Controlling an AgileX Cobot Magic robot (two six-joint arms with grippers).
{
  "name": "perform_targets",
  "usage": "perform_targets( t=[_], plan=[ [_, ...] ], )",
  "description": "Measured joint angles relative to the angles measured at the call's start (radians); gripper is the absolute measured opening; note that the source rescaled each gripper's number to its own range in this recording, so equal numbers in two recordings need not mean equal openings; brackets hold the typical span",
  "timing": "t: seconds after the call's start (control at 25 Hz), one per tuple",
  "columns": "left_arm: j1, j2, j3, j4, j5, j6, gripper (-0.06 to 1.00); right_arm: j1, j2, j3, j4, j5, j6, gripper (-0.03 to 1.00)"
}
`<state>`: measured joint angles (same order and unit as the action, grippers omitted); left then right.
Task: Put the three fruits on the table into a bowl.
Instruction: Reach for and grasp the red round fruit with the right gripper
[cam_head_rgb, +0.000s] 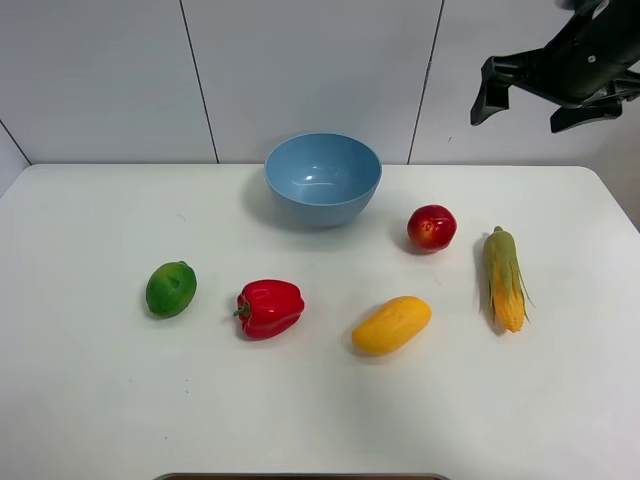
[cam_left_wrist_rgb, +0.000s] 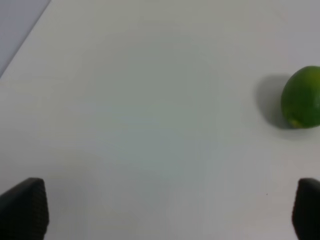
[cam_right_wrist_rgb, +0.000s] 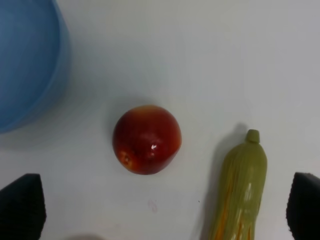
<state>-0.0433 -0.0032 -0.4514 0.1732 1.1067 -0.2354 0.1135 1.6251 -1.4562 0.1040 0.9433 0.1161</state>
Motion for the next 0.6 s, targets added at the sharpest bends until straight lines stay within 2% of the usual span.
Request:
perform_targets(
  t=[0.6],
  plan=[
    [0.0,0.0,0.0,0.0,0.0,0.0,1.0,0.066,0.279,-0.002,0.007,-0.111,0.025,0.91]
  ],
)
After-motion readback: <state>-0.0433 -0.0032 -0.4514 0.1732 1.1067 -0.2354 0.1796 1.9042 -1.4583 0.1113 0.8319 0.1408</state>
